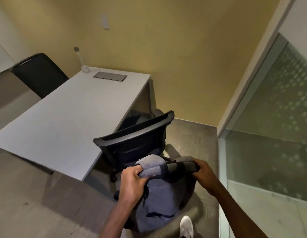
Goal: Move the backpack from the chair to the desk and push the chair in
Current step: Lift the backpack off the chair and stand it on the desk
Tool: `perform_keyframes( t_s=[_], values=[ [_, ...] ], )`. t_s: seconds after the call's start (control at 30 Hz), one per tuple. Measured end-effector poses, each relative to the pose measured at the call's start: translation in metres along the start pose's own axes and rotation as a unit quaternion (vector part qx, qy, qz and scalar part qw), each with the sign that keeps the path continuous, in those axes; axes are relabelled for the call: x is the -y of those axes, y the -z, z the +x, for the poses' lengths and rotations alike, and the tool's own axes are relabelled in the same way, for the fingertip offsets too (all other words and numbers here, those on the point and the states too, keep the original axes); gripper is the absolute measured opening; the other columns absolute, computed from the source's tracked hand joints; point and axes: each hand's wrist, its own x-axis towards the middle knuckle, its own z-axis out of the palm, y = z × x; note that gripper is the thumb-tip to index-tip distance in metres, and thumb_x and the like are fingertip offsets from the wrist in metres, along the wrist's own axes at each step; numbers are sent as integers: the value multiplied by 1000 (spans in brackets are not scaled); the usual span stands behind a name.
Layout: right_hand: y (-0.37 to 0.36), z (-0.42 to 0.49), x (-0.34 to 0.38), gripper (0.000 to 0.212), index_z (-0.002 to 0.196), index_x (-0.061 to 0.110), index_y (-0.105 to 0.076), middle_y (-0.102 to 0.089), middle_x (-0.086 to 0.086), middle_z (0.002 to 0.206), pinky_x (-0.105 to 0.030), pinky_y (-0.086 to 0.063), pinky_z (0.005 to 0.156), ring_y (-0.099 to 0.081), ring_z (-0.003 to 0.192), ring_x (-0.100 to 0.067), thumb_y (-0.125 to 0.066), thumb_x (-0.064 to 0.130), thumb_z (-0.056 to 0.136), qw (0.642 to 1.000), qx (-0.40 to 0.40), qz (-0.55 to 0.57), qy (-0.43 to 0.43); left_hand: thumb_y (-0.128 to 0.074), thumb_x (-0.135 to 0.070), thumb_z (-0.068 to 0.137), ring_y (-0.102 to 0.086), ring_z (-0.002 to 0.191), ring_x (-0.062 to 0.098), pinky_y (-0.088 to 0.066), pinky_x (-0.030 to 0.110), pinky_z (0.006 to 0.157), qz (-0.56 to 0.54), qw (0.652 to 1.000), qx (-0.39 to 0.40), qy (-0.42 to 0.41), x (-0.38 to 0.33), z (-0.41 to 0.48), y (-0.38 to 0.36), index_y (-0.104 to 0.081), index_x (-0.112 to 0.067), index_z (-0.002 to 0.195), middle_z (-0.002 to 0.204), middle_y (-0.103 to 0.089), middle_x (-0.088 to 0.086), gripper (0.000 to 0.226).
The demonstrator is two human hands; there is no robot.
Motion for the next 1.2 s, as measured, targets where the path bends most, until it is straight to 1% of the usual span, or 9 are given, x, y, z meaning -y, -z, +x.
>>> perform_keyframes(
  t_s=[0.17,0.27,0.47,0.57,0.63,0.7,0.83,1.07,1.2],
  values=[
    [53,27,-9,44,109,24,-81,-82,4,103,-31,-64,91,-77,103,-11,-62,-13,93,997,-71,11,-1,-83,-13,87,-71,64,14,-59,49,58,-25,998,45,46,-22,42,-60,-80,-12,72,69,-79,8,16],
    [85,48,-9,47,105,32,-83,-83,3,104,-25,-62,88,-77,103,-15,-63,-9,94,994,-104,24,17,-81,-10,88,-78,67,16,-64,42,60,-75,993,49,76,-39,66,-96,-82,-20,73,70,-81,2,18],
    [156,103,-5,45,104,16,-83,-83,-3,99,-54,-62,96,-79,101,-23,-61,-19,86,984,-176,6,18,-76,1,88,-75,71,16,-63,39,63,-164,979,7,121,-79,126,-171,-82,-15,76,75,-83,7,21],
    [194,133,7,44,103,8,-83,-83,-12,100,-58,-61,95,-78,102,-32,-60,-23,81,977,-210,-12,40,-75,8,88,-81,80,24,-64,32,66,-185,978,0,100,-108,163,-199,-83,-13,80,80,-83,7,24],
    [218,153,18,43,104,5,-82,-82,-14,99,-58,-61,91,-78,101,-33,-61,-23,79,969,-240,-34,57,-78,5,86,-80,76,15,-64,30,64,-170,983,-7,62,-129,189,-214,-84,-16,80,76,-83,-1,22],
    [245,183,35,39,106,4,-81,-82,-14,99,-58,-62,90,-78,100,-32,-62,-20,83,961,-258,-46,84,-82,1,85,-77,72,3,-60,20,60,-178,984,-7,23,-157,225,-224,-85,-23,79,72,-82,-10,25],
    [299,282,66,29,111,5,-80,-81,-15,102,-55,-63,91,-77,100,-31,-63,-10,92,951,-287,-71,94,-81,-1,88,-78,76,1,-60,13,62,-202,979,3,-31,-210,331,-246,-82,-30,83,74,-80,-21,29],
    [309,353,97,20,104,9,-81,-79,-7,93,-41,-62,82,-75,89,-22,-69,-2,91,938,-320,-56,122,-85,-6,84,-74,70,-7,-58,12,60,-209,973,-25,-93,-243,409,-236,-84,-24,86,70,-77,-27,18],
    [313,450,126,26,100,22,-78,-77,5,89,-39,-64,82,-73,82,-2,-71,-1,91,946,-296,-43,123,-86,-8,84,-75,74,-9,-57,9,61,-195,974,-53,-100,-252,502,-230,-85,-28,84,74,-78,-29,19]
  ],
)
